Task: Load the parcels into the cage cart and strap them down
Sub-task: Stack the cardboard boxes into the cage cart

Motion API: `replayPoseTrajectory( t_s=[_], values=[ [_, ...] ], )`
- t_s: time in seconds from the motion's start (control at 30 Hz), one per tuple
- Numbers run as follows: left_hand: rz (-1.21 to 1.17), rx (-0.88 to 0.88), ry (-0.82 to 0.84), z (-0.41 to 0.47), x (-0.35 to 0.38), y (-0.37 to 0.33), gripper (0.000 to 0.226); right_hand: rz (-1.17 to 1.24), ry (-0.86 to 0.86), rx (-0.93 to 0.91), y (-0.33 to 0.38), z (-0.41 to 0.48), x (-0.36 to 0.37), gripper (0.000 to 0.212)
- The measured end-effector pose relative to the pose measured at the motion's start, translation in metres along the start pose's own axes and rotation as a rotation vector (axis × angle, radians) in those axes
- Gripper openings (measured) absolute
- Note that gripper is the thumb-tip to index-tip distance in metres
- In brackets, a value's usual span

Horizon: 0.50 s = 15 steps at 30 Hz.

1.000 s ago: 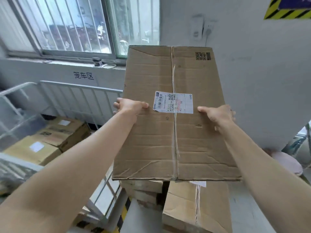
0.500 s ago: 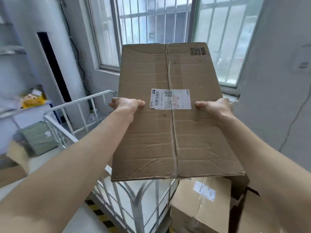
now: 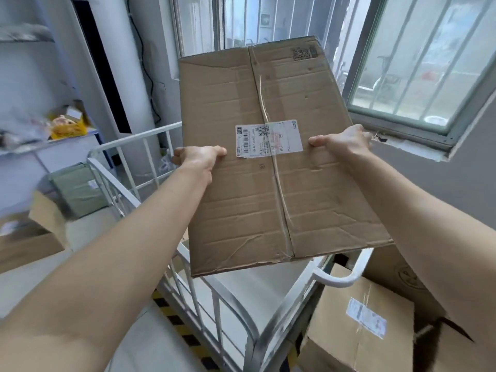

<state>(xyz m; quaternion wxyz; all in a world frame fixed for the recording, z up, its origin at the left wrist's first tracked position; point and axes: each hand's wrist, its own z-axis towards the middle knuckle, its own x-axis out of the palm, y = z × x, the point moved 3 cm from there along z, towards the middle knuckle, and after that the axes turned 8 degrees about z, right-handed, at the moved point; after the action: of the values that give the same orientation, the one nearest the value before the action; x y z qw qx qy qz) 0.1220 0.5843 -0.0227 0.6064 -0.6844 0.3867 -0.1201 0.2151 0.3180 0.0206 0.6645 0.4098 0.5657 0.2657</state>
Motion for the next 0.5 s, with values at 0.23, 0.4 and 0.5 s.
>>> replayPoseTrajectory(
  t_s=[0.23,0.4,0.5],
  values=[
    [-0.012,-0.074,-0.062,0.058,0.022,0.01,0.111,-0.039,0.097,-0.031,0.007,0.057,0.058,0.103],
    [-0.027,-0.15,-0.13,0.113,0.062,0.021,0.105,-0.053,0.189,-0.004,-0.007,0.121,0.107,0.106],
    [-0.021,-0.238,-0.12,0.14,0.094,0.029,0.104,-0.093,0.249,0.013,-0.019,0.162,0.14,0.106]
  ],
)
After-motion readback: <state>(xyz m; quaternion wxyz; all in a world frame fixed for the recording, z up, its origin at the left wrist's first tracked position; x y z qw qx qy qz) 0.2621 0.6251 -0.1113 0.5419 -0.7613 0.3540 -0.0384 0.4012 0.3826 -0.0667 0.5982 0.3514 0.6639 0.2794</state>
